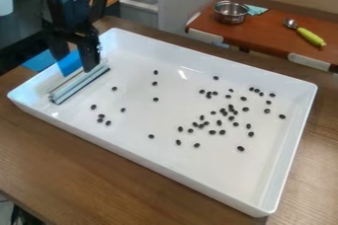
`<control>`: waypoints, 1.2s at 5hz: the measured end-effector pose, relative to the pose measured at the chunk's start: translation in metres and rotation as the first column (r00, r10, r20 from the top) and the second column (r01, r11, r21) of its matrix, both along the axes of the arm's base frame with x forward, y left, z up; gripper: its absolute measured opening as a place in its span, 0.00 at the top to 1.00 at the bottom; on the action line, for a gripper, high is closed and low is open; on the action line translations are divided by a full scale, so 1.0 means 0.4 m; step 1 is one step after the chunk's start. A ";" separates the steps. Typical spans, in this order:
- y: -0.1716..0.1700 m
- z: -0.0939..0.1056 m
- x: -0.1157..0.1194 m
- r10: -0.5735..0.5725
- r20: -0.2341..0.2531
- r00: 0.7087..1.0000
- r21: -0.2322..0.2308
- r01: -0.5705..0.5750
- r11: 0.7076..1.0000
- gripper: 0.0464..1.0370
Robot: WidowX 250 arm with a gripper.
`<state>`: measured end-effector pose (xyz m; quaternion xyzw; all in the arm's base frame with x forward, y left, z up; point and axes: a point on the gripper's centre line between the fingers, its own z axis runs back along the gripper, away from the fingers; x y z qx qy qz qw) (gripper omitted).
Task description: Sweep into pile
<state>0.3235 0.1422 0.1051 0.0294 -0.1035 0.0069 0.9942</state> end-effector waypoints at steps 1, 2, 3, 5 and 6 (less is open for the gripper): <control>-0.002 -0.028 -0.001 0.003 -0.029 1.000 -0.015 -0.004 1.000 0.04; 0.000 -0.055 0.013 0.023 -0.052 0.998 -0.025 -0.024 0.999 0.04; -0.001 -0.061 0.027 0.013 -0.043 0.999 -0.037 -0.014 0.999 0.04; 0.021 -0.061 0.059 -0.006 -0.023 1.000 -0.036 0.005 0.999 0.04; 0.043 -0.067 0.068 0.006 -0.025 1.000 -0.029 -0.007 1.000 0.04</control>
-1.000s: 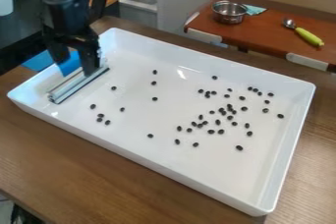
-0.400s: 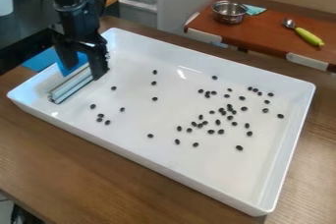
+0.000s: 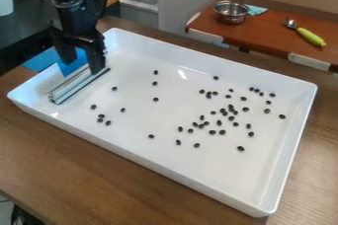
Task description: Sweep into pile
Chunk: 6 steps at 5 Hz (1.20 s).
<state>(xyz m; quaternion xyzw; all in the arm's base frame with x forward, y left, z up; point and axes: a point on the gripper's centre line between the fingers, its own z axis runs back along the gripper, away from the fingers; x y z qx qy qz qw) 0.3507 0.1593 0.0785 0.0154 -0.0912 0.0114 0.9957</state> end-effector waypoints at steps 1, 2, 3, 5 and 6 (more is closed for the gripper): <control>0.007 -0.001 0.002 -0.017 0.002 1.000 0.025 0.017 1.000 0.04; 0.023 -0.004 -0.001 -0.013 0.007 1.000 0.030 0.013 0.999 0.04; 0.036 -0.019 -0.008 -0.002 0.012 1.000 0.039 0.001 0.999 0.04; 0.036 -0.050 -0.015 0.010 0.019 1.000 0.052 -0.011 0.999 0.04; 0.036 -0.060 -0.020 0.013 0.014 1.000 0.059 -0.014 0.998 0.07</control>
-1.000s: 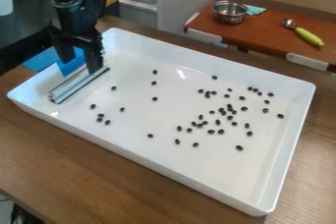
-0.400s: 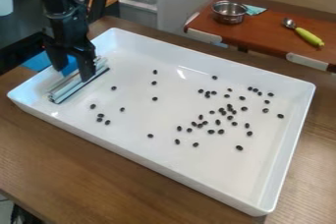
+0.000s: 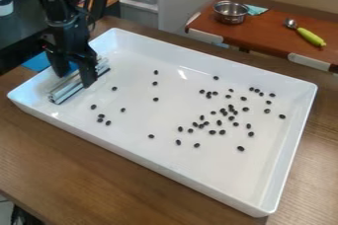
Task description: Sweep into pile
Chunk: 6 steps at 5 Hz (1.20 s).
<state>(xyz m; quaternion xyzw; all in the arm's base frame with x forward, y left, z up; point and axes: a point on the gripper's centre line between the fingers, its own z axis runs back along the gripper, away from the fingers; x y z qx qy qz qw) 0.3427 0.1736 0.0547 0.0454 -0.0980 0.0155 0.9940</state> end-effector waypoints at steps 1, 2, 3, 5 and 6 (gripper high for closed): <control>0.000 -0.010 -0.001 0.019 -0.008 1.000 0.001 -0.019 1.000 0.35; -0.011 -0.026 -0.010 0.006 -0.018 1.000 0.008 -0.006 1.000 0.64; -0.025 -0.032 -0.019 -0.006 -0.015 1.000 0.013 0.006 1.000 0.66; -0.104 -0.038 -0.041 -0.019 -0.029 0.999 0.017 0.019 1.000 0.66; -0.160 -0.039 -0.052 -0.030 -0.039 0.999 0.011 0.030 0.999 0.66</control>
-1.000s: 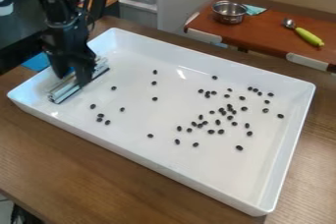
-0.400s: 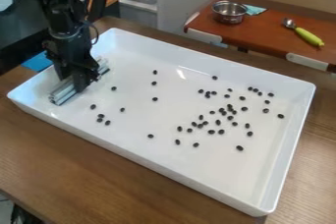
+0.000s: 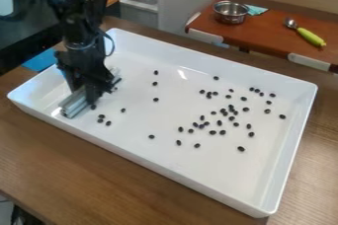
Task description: Sweep into pile
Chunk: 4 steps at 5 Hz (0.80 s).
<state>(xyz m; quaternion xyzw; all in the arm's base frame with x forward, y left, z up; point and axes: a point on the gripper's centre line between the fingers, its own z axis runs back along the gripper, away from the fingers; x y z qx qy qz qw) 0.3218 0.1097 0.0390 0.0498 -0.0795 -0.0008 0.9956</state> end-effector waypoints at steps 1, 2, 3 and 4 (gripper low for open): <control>-0.064 -0.002 -0.017 -0.007 -0.023 1.000 -0.020 0.006 1.000 0.66; -0.110 -0.002 -0.015 -0.001 -0.017 1.000 -0.027 0.000 1.000 0.66; -0.170 -0.003 -0.020 -0.011 -0.015 1.000 -0.035 0.010 0.999 0.66; -0.241 -0.002 -0.017 -0.015 -0.023 1.000 -0.050 0.014 0.999 0.66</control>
